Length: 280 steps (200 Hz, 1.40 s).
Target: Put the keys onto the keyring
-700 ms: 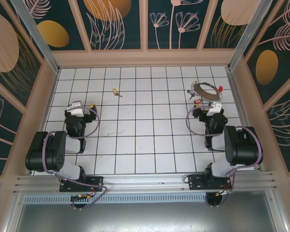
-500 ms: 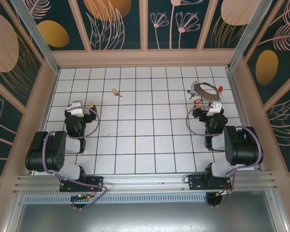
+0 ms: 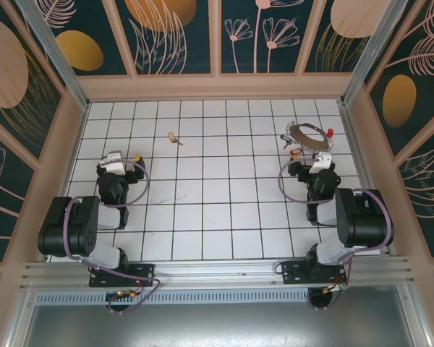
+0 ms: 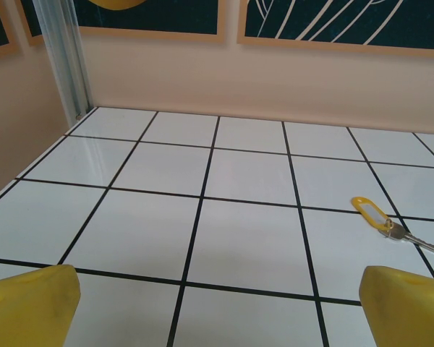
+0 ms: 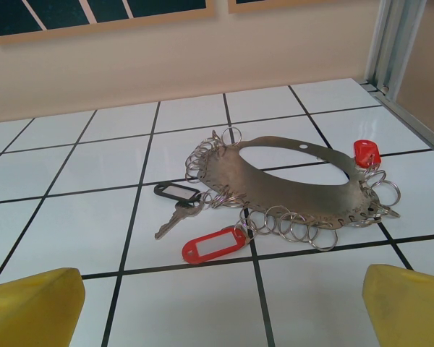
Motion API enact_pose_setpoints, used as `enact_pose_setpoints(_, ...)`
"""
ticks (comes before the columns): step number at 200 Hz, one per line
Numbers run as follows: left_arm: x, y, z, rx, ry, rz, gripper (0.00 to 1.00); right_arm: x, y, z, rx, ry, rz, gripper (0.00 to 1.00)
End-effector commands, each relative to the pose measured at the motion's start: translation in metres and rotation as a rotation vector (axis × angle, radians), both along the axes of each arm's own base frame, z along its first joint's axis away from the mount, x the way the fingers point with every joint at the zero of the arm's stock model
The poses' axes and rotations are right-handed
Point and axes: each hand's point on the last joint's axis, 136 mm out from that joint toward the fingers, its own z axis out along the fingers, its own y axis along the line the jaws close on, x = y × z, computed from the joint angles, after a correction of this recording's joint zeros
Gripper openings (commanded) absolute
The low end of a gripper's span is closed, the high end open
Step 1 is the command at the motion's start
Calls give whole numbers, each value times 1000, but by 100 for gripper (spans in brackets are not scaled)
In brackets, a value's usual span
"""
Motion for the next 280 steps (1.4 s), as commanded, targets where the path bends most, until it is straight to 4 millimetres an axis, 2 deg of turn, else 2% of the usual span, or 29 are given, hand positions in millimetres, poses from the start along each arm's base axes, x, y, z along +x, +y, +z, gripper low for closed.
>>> enact_pose_setpoints(1,5,-1,13,7,-45,2,99,5,1,11,22,-36,12,99)
enact_pose_setpoints(22,4,3,17,7,-59,21,99,4,-5,15,43,-43,-15,99)
enact_pose_setpoints(36,-9,20,41,-3,-104,159,99,-1,-23,31,63,-50,-125,99)
enact_pose_setpoints(39,-12,27,48,-26,-111,218,99,-2,-27,34,72,-44,-151,99)
enact_pose_setpoints(44,-17,38,51,-76,-82,296,99,-5,-33,45,96,-45,-191,99)
enact_pose_setpoints(46,-18,42,53,-94,-69,323,99,-5,-37,43,103,-27,-219,99)
enact_pose_setpoints(53,-24,49,64,-138,-54,376,99,-7,-46,56,135,-14,-275,99)
enact_pose_setpoints(63,-26,41,84,-158,-62,329,99,-10,-53,72,156,18,-323,99)
enact_pose_setpoints(65,-25,38,81,-161,-44,308,99,-11,-55,74,159,21,-333,99)
enact_pose_setpoints(66,-26,38,88,-165,-60,307,99,-11,-55,76,160,25,-336,99)
enact_pose_setpoints(69,-27,36,93,-174,-63,296,99,-12,-58,79,169,30,-354,99)
enact_pose_setpoints(86,-29,32,115,-280,-34,293,99,-16,-72,87,244,93,-443,99)
enact_pose_setpoints(102,-30,36,123,-449,0,363,99,-7,-64,83,291,193,-375,99)
enact_pose_setpoints(124,0,-3,143,-406,46,122,99,9,-50,75,304,299,-280,94)
enact_pose_setpoints(140,24,-30,137,-349,165,-29,99,22,-54,57,304,388,-293,90)
enact_pose_setpoints(154,37,-41,122,-315,253,-90,99,34,-58,34,305,490,-297,81)
enact_pose_setpoints(170,38,-44,106,-334,266,-98,99,47,-60,9,305,591,-308,74)
enact_pose_setpoints(184,34,-49,92,-353,271,-123,99,57,-52,-8,320,663,-278,69)
enact_pose_setpoints(203,34,-48,89,-326,300,-119,99,64,-54,-28,248,747,-319,63)
enact_pose_setpoints(218,33,-38,81,-328,313,-56,99,67,-59,-43,220,798,-343,60)
enact_pose_setpoints(243,36,-41,70,-372,340,-55,99,77,-62,-61,196,848,-348,53)
enact_pose_setpoints(280,40,-44,60,-392,373,-61,99,98,-66,-83,144,945,-348,51)
